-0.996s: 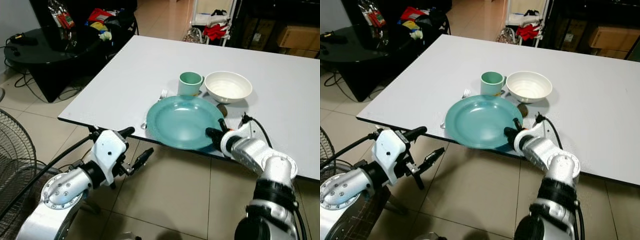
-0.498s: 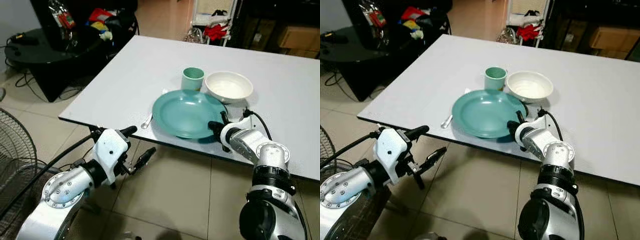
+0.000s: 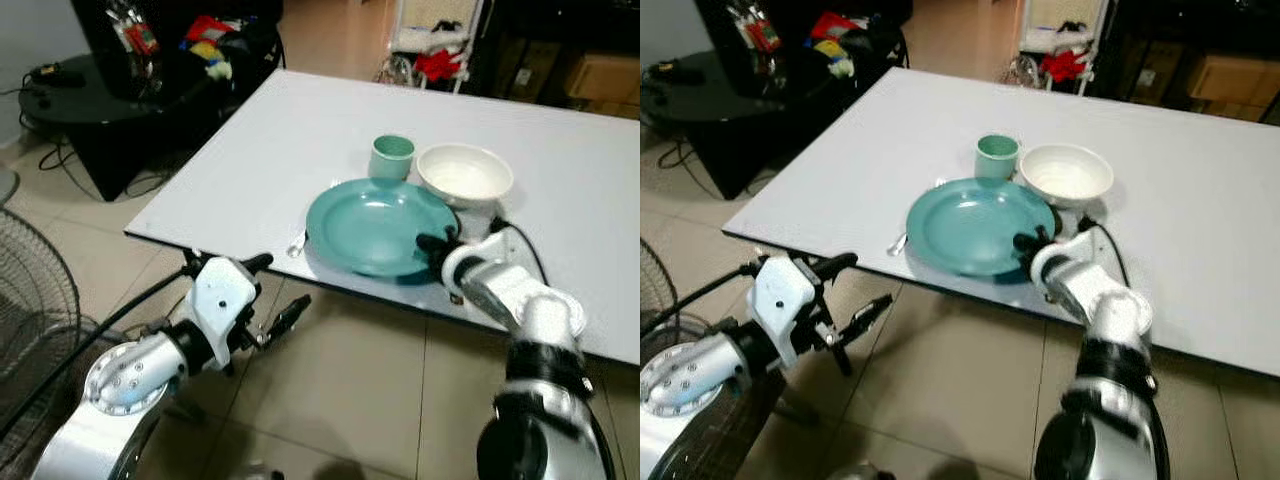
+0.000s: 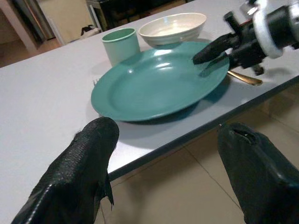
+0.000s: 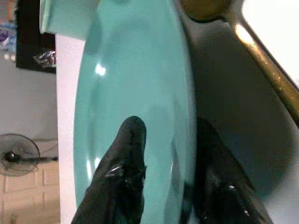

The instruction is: Setting the table

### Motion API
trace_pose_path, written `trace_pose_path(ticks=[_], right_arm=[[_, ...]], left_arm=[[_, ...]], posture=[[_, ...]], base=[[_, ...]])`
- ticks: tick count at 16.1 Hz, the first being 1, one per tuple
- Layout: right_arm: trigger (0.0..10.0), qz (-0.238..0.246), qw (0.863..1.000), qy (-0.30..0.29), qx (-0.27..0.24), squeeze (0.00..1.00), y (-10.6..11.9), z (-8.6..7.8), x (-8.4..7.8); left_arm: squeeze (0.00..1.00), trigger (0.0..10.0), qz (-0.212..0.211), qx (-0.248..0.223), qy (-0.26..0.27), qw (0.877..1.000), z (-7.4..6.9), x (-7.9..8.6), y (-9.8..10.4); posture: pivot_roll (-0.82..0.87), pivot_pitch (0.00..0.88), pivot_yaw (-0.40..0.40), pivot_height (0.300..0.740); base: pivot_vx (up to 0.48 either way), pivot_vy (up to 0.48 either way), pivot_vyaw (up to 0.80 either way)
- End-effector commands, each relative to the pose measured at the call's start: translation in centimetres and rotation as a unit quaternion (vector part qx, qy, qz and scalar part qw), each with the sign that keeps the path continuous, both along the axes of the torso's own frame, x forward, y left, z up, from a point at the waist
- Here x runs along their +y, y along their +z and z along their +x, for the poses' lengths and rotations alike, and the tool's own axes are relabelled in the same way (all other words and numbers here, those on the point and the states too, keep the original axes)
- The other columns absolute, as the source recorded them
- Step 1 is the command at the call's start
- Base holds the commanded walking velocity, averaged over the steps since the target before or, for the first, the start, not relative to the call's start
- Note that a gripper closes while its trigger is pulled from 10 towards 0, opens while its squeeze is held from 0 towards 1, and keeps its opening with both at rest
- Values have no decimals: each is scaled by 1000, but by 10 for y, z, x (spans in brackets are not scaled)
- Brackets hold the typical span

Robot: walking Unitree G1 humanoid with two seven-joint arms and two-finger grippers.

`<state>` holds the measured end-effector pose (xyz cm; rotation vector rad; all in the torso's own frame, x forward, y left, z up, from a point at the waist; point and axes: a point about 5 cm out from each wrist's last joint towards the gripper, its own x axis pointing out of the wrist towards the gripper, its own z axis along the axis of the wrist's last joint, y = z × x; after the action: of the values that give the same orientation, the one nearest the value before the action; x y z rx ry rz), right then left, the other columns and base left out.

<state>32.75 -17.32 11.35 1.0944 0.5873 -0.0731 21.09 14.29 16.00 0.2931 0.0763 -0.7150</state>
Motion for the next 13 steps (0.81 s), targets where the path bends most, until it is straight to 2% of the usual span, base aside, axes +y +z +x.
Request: trace_pose_path(ticks=[1,2,3,5,9,10,11,12,13], right_arm=[[10000,-8,1000,8,-20,1000,12,-9,-2],[10000,-16,1000,11,-24,1000,15,-17,-5],[10000,-33,999,12,-31,1000,19,-32,-10],[10000,-52,998,11,-32,1000,20,-44,-16],[10000,-148,987,50,-43,1000,29,-83,-22],[10000,-192,976,67,-74,1000,41,-93,-22],[10000,-213,969,75,-98,1000,49,-96,-21],[10000,-272,946,88,-153,1000,66,-100,-17],[10000,-339,913,118,-192,1000,75,-102,-6]], left_arm=[[0,10000,-2,-5,3,1000,-1,-1,3],[0,10000,-6,-4,5,1000,-2,-1,3],[0,10000,-10,-1,7,1000,-4,-3,1],[0,10000,-17,3,13,1000,-5,-4,0],[0,10000,-33,6,35,999,-4,-8,-5],[0,10000,-49,5,56,997,-3,-7,-5],[0,10000,-55,4,71,996,-2,-6,-5],[0,10000,-71,3,122,990,2,-2,-6],[0,10000,-72,3,167,983,5,4,-9]], posture=[[13,0,3,740],[13,0,3,740],[4,0,8,740],[-5,0,10,740],[-34,0,3,740],[-43,0,2,740],[-50,0,7,740],[-56,0,16,740],[-57,0,31,740]], base=[[0,0,0],[0,0,0],[0,0,0],[0,0,0],[0,0,0],[0,0,0],[0,0,0],[0,0,0],[0,0,0]])
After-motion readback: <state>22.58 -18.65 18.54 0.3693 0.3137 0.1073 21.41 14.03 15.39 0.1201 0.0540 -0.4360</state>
